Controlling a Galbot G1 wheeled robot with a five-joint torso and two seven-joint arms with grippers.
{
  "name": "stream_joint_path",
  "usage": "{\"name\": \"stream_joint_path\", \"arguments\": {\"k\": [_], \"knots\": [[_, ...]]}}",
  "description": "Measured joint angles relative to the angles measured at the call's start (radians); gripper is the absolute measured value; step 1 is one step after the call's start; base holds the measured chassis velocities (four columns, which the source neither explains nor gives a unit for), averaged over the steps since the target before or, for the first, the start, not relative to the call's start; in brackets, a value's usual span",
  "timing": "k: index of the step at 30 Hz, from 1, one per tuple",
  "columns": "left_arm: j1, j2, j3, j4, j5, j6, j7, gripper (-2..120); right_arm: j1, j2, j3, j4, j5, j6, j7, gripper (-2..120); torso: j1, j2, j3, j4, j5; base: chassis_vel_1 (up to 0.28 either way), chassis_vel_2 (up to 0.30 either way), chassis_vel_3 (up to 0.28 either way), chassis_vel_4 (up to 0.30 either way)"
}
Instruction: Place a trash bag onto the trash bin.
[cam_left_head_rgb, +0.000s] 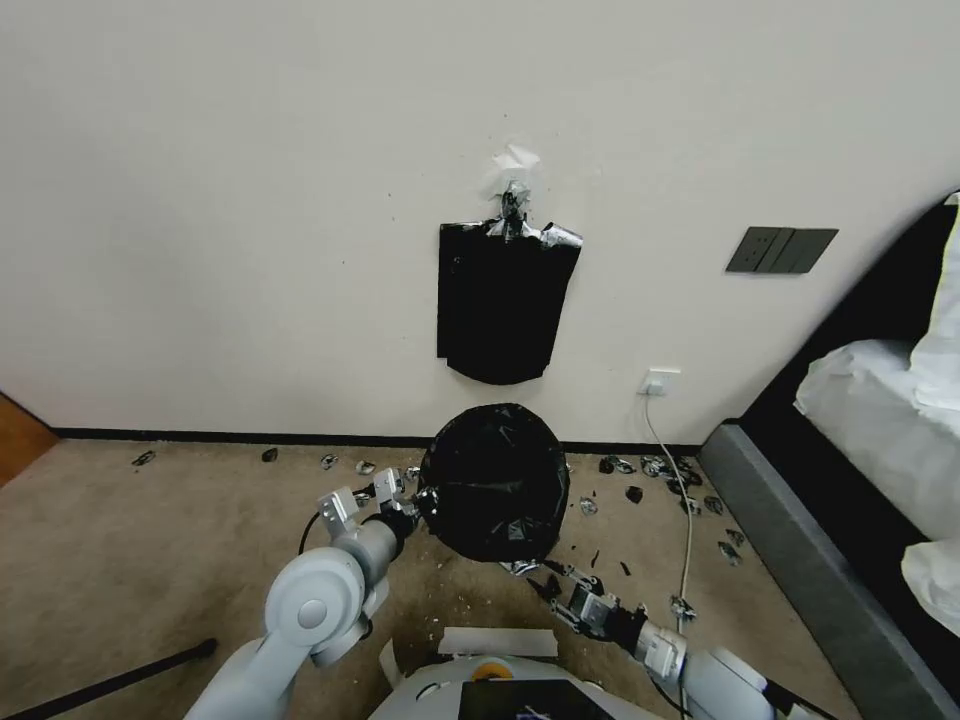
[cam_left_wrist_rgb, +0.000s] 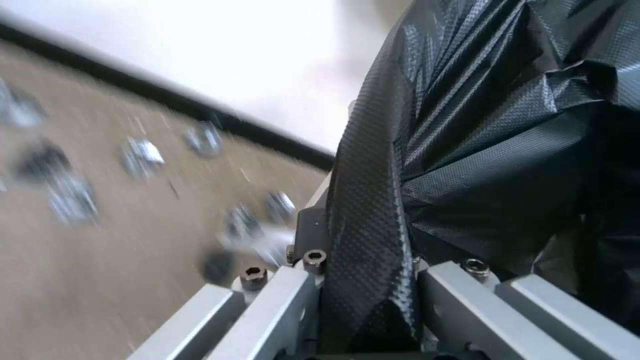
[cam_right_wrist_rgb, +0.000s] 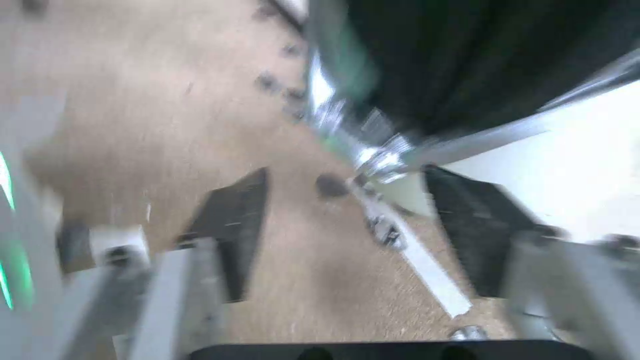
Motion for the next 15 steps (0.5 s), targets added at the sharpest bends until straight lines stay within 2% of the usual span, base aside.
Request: {"name": "stream_joint_path", "arguments": {"k": [2, 4, 6, 7, 9, 10, 11, 14, 15], "knots": [[-0.001, 0.000, 0.010, 0.025, 0.074, -0.010, 0.034, 1, -0.034, -0.004, 0.016, 0.073, 0.048, -0.046, 0.027, 82, 0.000, 0.000, 0.000, -0.0002, -0.0002, 0.000, 0.000, 0.000, 0.000], [-0.001, 0.000, 0.014, 0.034, 0.102, -0.016, 0.045, 1, -0.050, -0.006, 0.022, 0.108, 0.071, -0.069, 0.036, 83, 0.000, 0.000, 0.000, 0.0000, 0.0001, 0.000, 0.000, 0.000, 0.000], [0.002, -0.008, 0.027, 0.050, 0.163, -0.036, 0.070, 1, -0.083, -0.015, 0.036, 0.183, 0.125, -0.111, 0.055, 75, 0.000, 0.000, 0.000, 0.0001, -0.0001, 0.000, 0.000, 0.000, 0.000], [0.002, -0.008, 0.027, 0.050, 0.163, -0.036, 0.070, 1, -0.083, -0.015, 0.036, 0.183, 0.125, -0.111, 0.055, 75, 0.000, 0.000, 0.000, 0.0001, -0.0001, 0.000, 0.000, 0.000, 0.000], [0.026, -0.021, 0.040, 0.060, 0.252, -0.066, 0.102, 1, -0.124, -0.027, 0.059, 0.274, 0.224, -0.156, 0.077, 64, 0.000, 0.000, 0.000, -0.0003, -0.0001, 0.000, 0.000, 0.000, 0.000], [0.041, -0.026, 0.047, 0.061, 0.294, -0.079, 0.117, 1, -0.130, -0.032, 0.060, 0.318, 0.279, -0.195, 0.097, 60, 0.000, 0.000, 0.000, 0.0003, 0.0000, 0.000, 0.000, 0.000, 0.000], [0.041, -0.026, 0.047, 0.061, 0.294, -0.079, 0.117, 1, -0.130, -0.032, 0.060, 0.318, 0.279, -0.195, 0.097, 60, 0.000, 0.000, 0.000, 0.0003, 0.0000, 0.000, 0.000, 0.000, 0.000], [0.039, -0.028, 0.087, 0.060, 0.362, -0.093, 0.135, 1, -0.082, -0.033, 0.040, 0.383, 0.411, -0.325, 0.153, 45, 0.000, 0.000, 0.000, -0.0002, 0.0000, 0.000, 0.000, 0.000, 0.000], [0.039, -0.028, 0.087, 0.060, 0.362, -0.093, 0.135, 1, -0.082, -0.033, 0.040, 0.383, 0.411, -0.325, 0.153, 45, 0.000, 0.000, 0.000, -0.0002, 0.0000, 0.000, 0.000, 0.000, 0.000]]}}
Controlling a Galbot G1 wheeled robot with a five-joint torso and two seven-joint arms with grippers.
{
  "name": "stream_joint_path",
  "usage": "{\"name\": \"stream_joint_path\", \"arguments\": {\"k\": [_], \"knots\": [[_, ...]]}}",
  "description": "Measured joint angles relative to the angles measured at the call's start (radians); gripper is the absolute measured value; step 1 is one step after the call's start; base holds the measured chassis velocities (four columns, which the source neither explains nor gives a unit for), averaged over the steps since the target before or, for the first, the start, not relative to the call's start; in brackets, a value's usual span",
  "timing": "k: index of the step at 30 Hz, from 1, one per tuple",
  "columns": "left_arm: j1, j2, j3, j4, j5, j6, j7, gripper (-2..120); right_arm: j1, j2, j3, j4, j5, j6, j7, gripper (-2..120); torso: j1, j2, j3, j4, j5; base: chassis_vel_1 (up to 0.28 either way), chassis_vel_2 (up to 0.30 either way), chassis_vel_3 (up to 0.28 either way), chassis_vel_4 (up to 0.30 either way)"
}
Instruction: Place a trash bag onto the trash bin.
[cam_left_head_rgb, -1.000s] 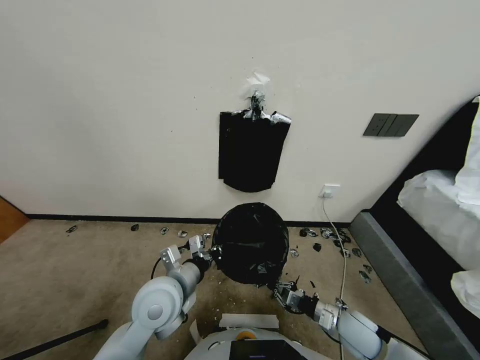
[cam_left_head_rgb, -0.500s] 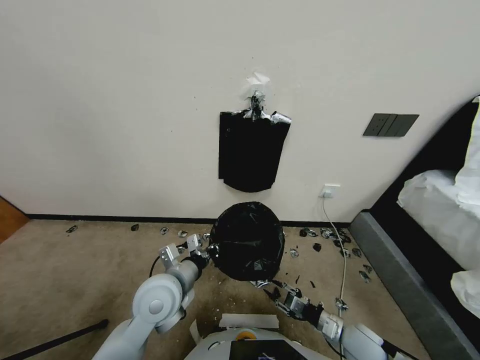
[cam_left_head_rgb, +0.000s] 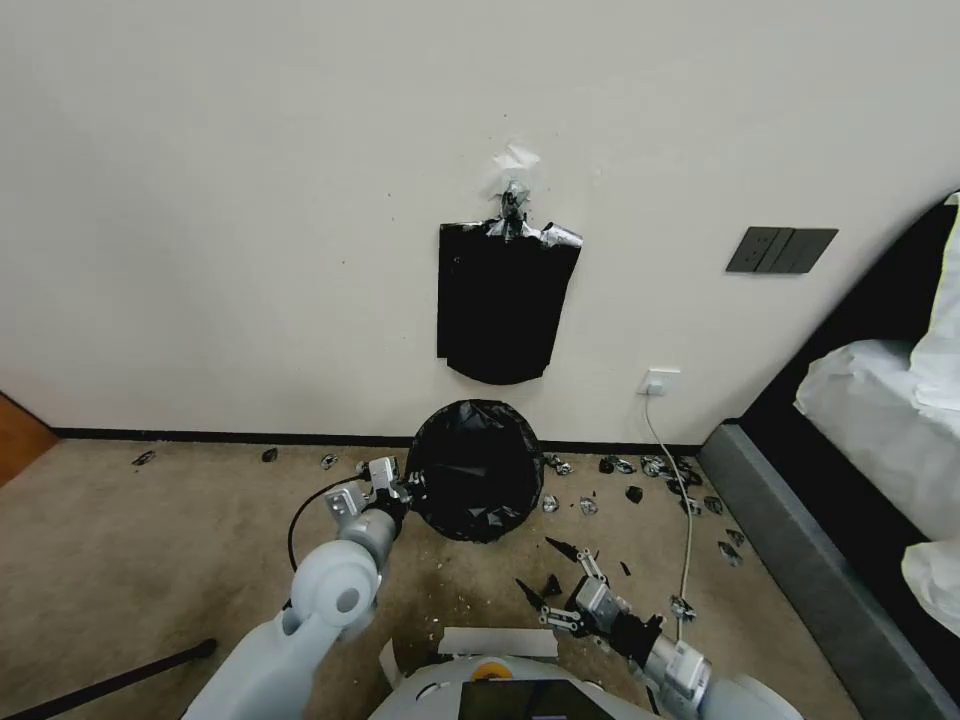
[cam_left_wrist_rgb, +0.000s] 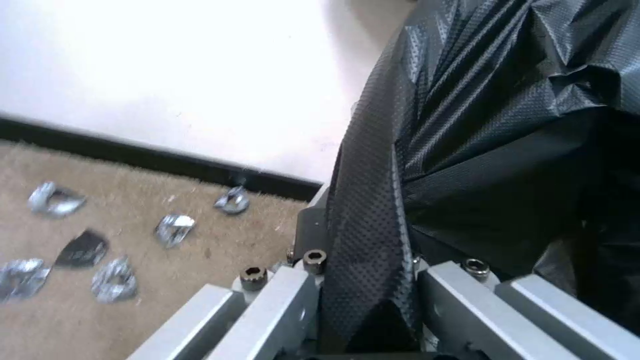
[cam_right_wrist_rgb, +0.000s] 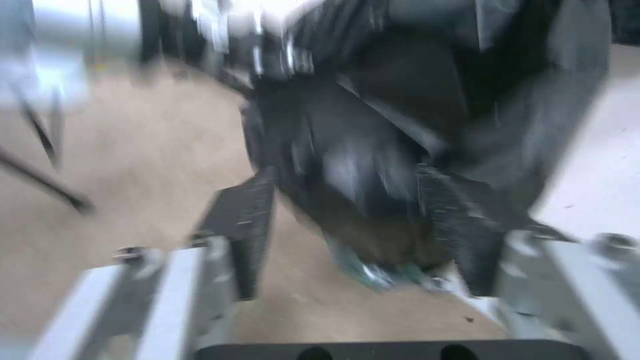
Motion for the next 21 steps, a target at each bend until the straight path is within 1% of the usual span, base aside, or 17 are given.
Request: {"name": "stream_joint_path", "arguments": {"k": [2, 3, 4, 5, 8, 9, 10, 11, 12, 13, 14, 16, 17, 18, 21], "knots": [[-0.013, 0.000, 0.039, 0.000, 0.064, -0.004, 0.004, 1, 0.078, -0.007, -0.020, 0.004, 0.096, -0.100, 0.036, 34, 0.000, 0.000, 0.000, 0.0000, 0.0004, 0.000, 0.000, 0.000, 0.000], [-0.019, -0.002, 0.057, 0.003, 0.094, -0.006, 0.004, 1, 0.123, -0.010, -0.033, 0.004, 0.140, -0.137, 0.052, 30, 0.000, 0.000, 0.000, -0.0003, 0.0003, 0.000, 0.000, 0.000, 0.000], [-0.024, -0.006, 0.073, 0.005, 0.118, -0.007, 0.004, 1, 0.168, -0.012, -0.043, 0.004, 0.174, -0.167, 0.067, 27, 0.000, 0.000, 0.000, 0.0001, 0.0004, 0.000, 0.000, 0.000, 0.000], [-0.024, -0.006, 0.073, 0.005, 0.118, -0.007, 0.004, 1, 0.168, -0.012, -0.043, 0.004, 0.174, -0.167, 0.067, 27, 0.000, 0.000, 0.000, 0.0001, 0.0004, 0.000, 0.000, 0.000, 0.000], [-0.045, -0.021, 0.133, 0.009, 0.178, -0.005, -0.006, 1, 0.364, -0.015, -0.105, 0.004, 0.346, -0.292, 0.146, 13, 0.000, 0.000, 0.000, 0.0003, 0.0004, 0.000, 0.000, 0.000, 0.000], [-0.045, -0.021, 0.133, 0.009, 0.178, -0.005, -0.006, 1, 0.364, -0.015, -0.105, 0.004, 0.346, -0.292, 0.146, 13, 0.000, 0.000, 0.000, 0.0003, 0.0004, 0.000, 0.000, 0.000, 0.000], [-0.049, -0.025, 0.148, 0.010, 0.187, -0.003, -0.010, 1, 0.406, -0.015, -0.122, 0.003, 0.378, -0.315, 0.168, 10, 0.000, 0.000, 0.000, 0.0002, 0.0004, 0.000, 0.000, 0.000, 0.000], [-0.054, -0.033, 0.169, 0.013, 0.209, 0.003, -0.015, 1, 0.502, -0.015, -0.173, 0.002, 0.439, -0.364, 0.217, 3, 0.000, 0.000, 0.000, 0.0000, -0.0001, 0.000, 0.000, 0.000, 0.000], [-0.056, -0.040, 0.181, 0.018, 0.227, 0.006, -0.020, 1, 0.572, -0.014, -0.220, 0.000, 0.479, -0.404, 0.255, 0, 0.000, 0.000, 0.000, -0.0001, 0.0000, 0.000, 0.000, 0.000, 0.000], [-0.056, -0.045, 0.188, 0.021, 0.236, 0.007, -0.021, 1, 0.623, -0.011, -0.254, -0.004, 0.506, -0.428, 0.284, 0, 0.000, 0.000, 0.000, 0.0001, 0.0003, 0.000, 0.000, 0.000, 0.000], [-0.056, -0.045, 0.188, 0.021, 0.236, 0.007, -0.021, 1, 0.623, -0.011, -0.254, -0.004, 0.506, -0.428, 0.284, 0, 0.000, 0.000, 0.000, 0.0001, 0.0003, 0.000, 0.000, 0.000, 0.000], [-0.052, -0.062, 0.202, 0.024, 0.250, 0.011, -0.028, 1, 0.769, 0.010, -0.363, -0.043, 0.557, -0.492, 0.367, 0, 0.000, 0.000, 0.000, 0.0006, -0.0002, 0.000, 0.000, 0.000, 0.000], [-0.049, -0.064, 0.204, 0.024, 0.253, 0.012, -0.031, 1, 0.813, 0.021, -0.403, -0.062, 0.573, -0.515, 0.390, 0, 0.000, 0.000, 0.000, 0.0003, 0.0003, 0.000, 0.000, 0.000, 0.000], [-0.049, -0.064, 0.204, 0.024, 0.253, 0.012, -0.031, 1, 0.813, 0.021, -0.403, -0.062, 0.573, -0.515, 0.390, 0, 0.000, 0.000, 0.000, 0.0003, 0.0003, 0.000, 0.000, 0.000, 0.000], [-0.037, -0.062, 0.205, 0.020, 0.258, 0.016, -0.035, 1, 0.911, 0.060, -0.502, -0.115, 0.598, -0.571, 0.447, 0, 0.000, 0.000, 0.000, 0.0003, -0.0001, 0.000, 0.000, 0.000, 0.000]]}}
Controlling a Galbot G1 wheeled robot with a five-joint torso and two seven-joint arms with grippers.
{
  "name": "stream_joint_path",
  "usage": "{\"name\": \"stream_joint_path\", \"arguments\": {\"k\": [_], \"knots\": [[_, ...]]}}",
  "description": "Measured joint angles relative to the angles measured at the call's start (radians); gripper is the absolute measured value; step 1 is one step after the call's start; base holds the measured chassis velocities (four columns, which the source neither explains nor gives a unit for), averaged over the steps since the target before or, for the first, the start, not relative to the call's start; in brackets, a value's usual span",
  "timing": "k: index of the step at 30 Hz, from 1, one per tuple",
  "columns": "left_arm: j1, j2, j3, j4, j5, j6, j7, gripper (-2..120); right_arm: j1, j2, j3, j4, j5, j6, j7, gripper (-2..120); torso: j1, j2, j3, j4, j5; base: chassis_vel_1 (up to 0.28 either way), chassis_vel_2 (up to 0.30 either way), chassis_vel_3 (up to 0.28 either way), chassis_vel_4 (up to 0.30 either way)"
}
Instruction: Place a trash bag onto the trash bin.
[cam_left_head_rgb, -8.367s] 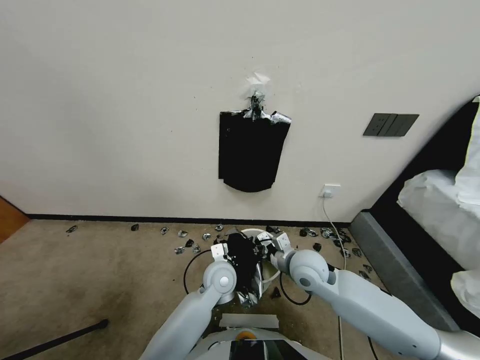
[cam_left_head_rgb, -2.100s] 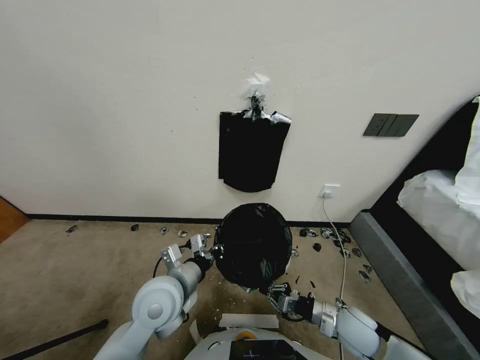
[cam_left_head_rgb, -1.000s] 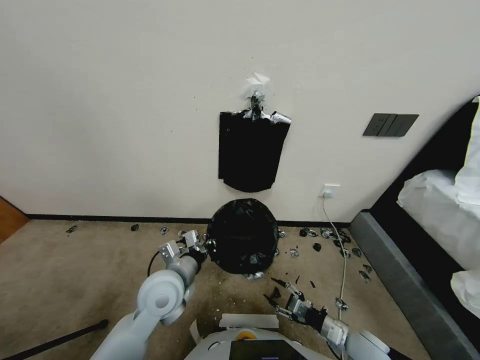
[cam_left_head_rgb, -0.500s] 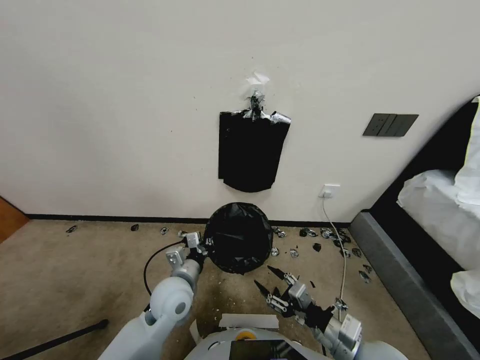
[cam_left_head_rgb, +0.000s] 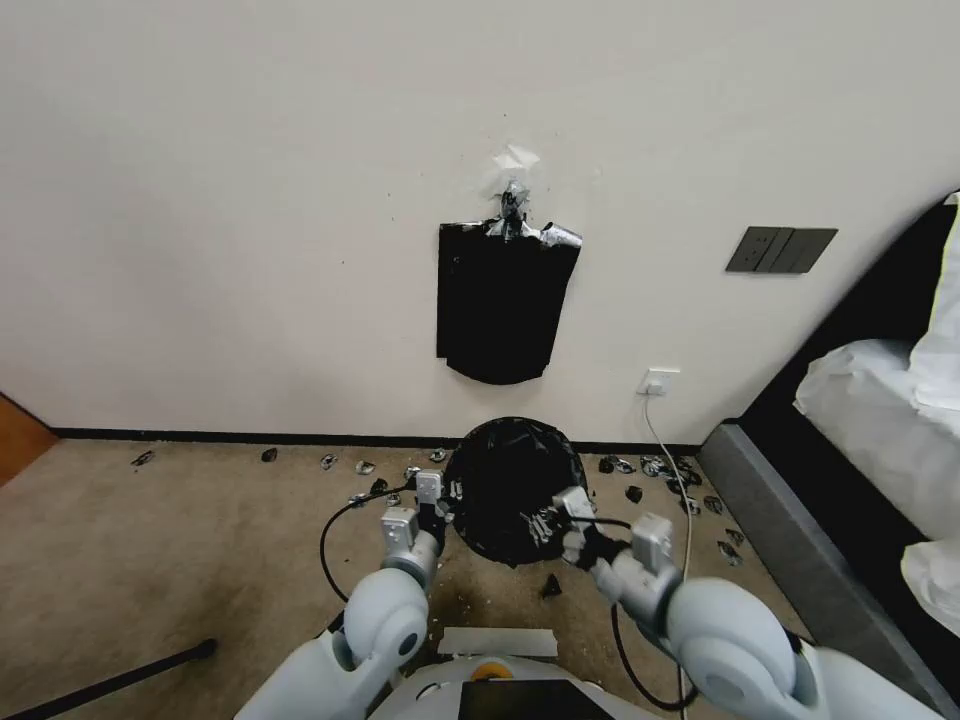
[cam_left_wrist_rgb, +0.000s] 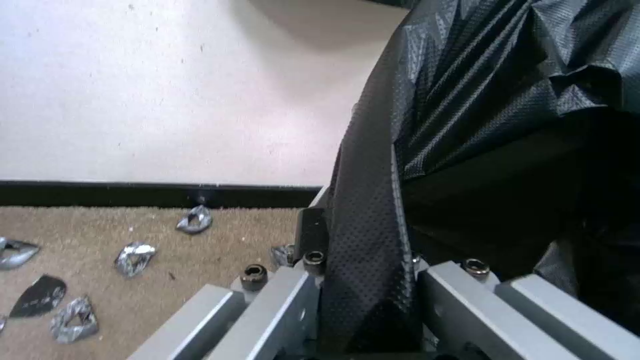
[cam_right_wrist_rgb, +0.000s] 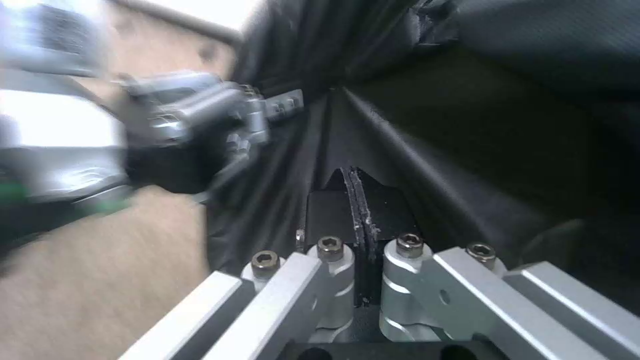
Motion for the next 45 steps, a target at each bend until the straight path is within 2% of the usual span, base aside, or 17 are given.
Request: {"name": "stream_joint_path", "arguments": {"k": [5, 10, 13, 29, 45], "knots": [[0.026, -0.006, -0.004, -0.013, 0.008, 0.008, -0.003, 1, 0.079, 0.060, -0.095, -0.081, -0.019, -0.046, 0.052, 0, 0.000, 0.000, 0.000, -0.0001, 0.0002, 0.000, 0.000, 0.000, 0.000], [0.046, -0.017, -0.003, -0.017, 0.020, 0.010, -0.003, 1, 0.116, 0.093, -0.145, -0.144, -0.055, -0.067, 0.078, 0, 0.000, 0.000, 0.000, -0.0001, 0.0002, 0.000, 0.000, 0.000, 0.000], [0.072, -0.042, 0.001, -0.018, 0.039, 0.010, -0.003, 1, 0.154, 0.121, -0.192, -0.205, -0.081, -0.085, 0.109, 0, 0.000, 0.000, 0.000, 0.0000, 0.0002, 0.000, 0.000, 0.000, 0.000], [0.114, -0.060, 0.000, -0.048, 0.070, 0.012, 0.014, 1, 0.198, 0.147, -0.251, -0.314, -0.148, -0.086, 0.140, 0, 0.000, 0.000, 0.000, -0.0001, 0.0002, 0.000, 0.000, 0.000, 0.000], [0.138, -0.062, 0.015, -0.068, 0.070, 0.013, 0.015, 1, 0.214, 0.167, -0.269, -0.364, -0.176, -0.084, 0.136, 0, 0.000, 0.000, 0.000, 0.0000, 0.0001, 0.000, 0.000, 0.000, 0.000]]}}
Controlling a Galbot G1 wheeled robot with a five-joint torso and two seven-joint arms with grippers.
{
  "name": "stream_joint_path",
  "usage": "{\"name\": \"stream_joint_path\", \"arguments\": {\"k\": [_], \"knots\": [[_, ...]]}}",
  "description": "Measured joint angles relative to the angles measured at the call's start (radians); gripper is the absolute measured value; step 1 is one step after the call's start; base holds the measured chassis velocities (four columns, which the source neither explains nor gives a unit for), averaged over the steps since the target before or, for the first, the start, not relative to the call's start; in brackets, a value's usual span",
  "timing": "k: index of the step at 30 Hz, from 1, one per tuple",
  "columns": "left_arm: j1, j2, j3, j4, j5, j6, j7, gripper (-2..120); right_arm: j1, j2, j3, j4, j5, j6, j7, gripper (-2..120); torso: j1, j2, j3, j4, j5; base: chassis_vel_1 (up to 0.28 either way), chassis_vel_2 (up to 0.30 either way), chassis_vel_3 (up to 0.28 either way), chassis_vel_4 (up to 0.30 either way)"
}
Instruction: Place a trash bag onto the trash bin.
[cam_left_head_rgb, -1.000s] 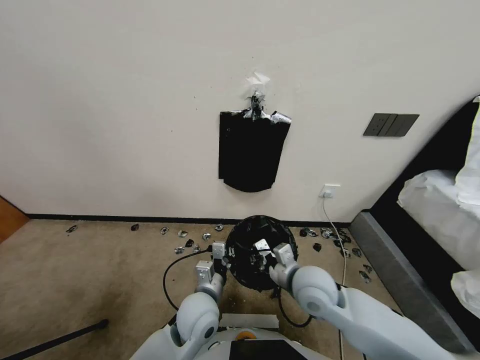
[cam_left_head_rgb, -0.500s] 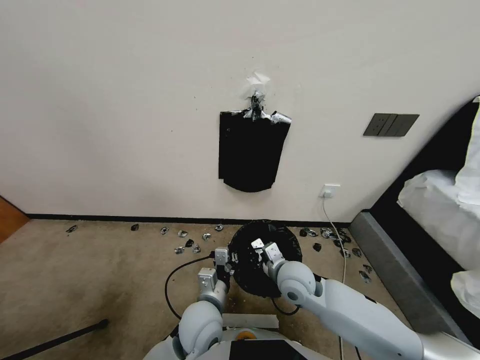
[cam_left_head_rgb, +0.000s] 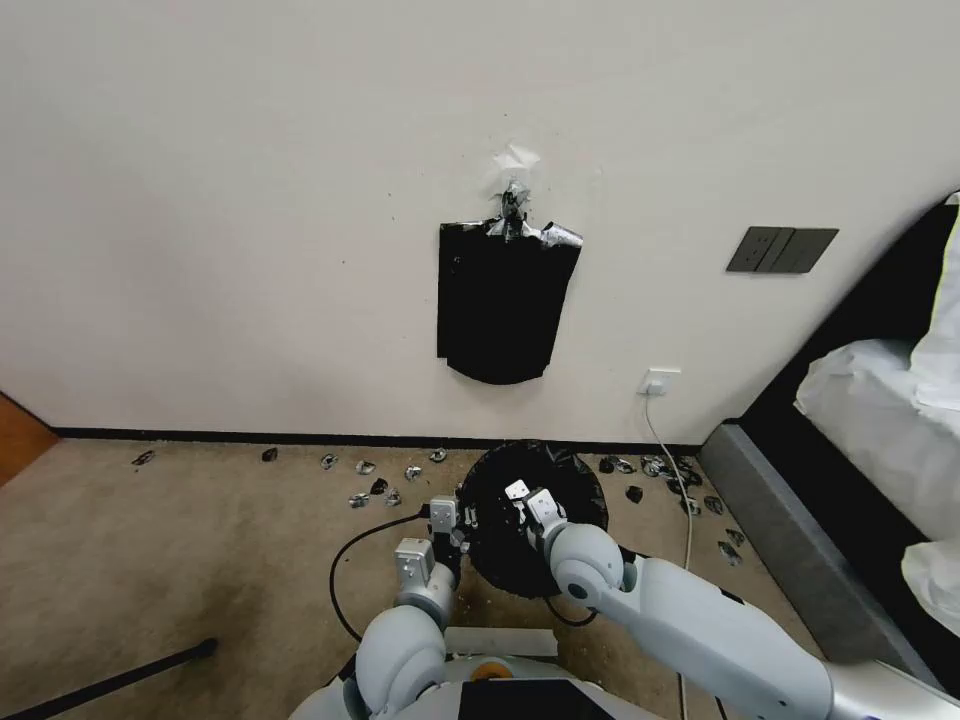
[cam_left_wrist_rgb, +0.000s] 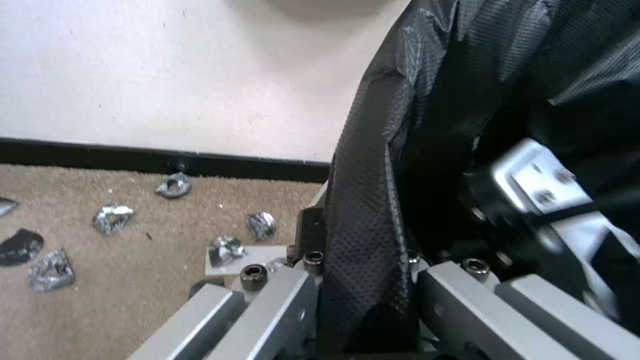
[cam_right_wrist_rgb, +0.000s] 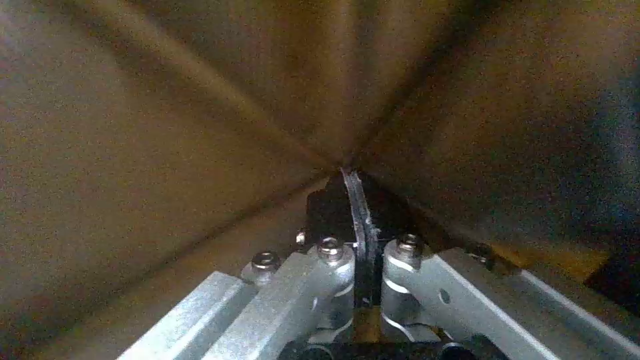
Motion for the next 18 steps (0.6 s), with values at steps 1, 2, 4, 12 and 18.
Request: {"name": "stream_joint_path", "arguments": {"k": [1, 2, 4, 12, 18], "knots": [[0.001, 0.002, 0.002, -0.001, 0.000, 0.000, 0.000, 1, 0.001, 0.002, -0.001, -0.002, 0.000, 0.000, 0.000, 0, 0.000, 0.000, 0.000, 0.0000, 0.0001, 0.000, 0.000, 0.000, 0.000], [0.001, 0.002, 0.002, -0.001, 0.000, 0.000, 0.000, 1, 0.001, 0.002, -0.001, -0.002, 0.000, 0.000, 0.000, 0, 0.000, 0.000, 0.000, 0.0000, 0.0001, 0.000, 0.000, 0.000, 0.000], [0.003, 0.007, 0.005, -0.007, 0.001, 0.000, 0.000, 1, 0.004, 0.002, -0.001, -0.009, -0.003, 0.000, 0.000, 0, 0.000, 0.000, 0.000, 0.0000, 0.0000, 0.000, 0.000, 0.000, 0.000], [0.024, 0.014, 0.006, -0.036, 0.001, -0.004, -0.001, 1, 0.000, 0.016, 0.034, -0.030, 0.043, 0.001, 0.014, 0, 0.000, 0.000, 0.000, 0.0001, 0.0001, 0.000, 0.000, 0.000, 0.000], [0.022, 0.021, -0.001, -0.046, -0.008, -0.004, -0.001, 1, -0.003, 0.010, 0.037, -0.036, 0.049, 0.001, 0.016, 0, 0.000, 0.000, 0.000, -0.0001, 0.0000, 0.000, 0.000, 0.000, 0.000]]}}
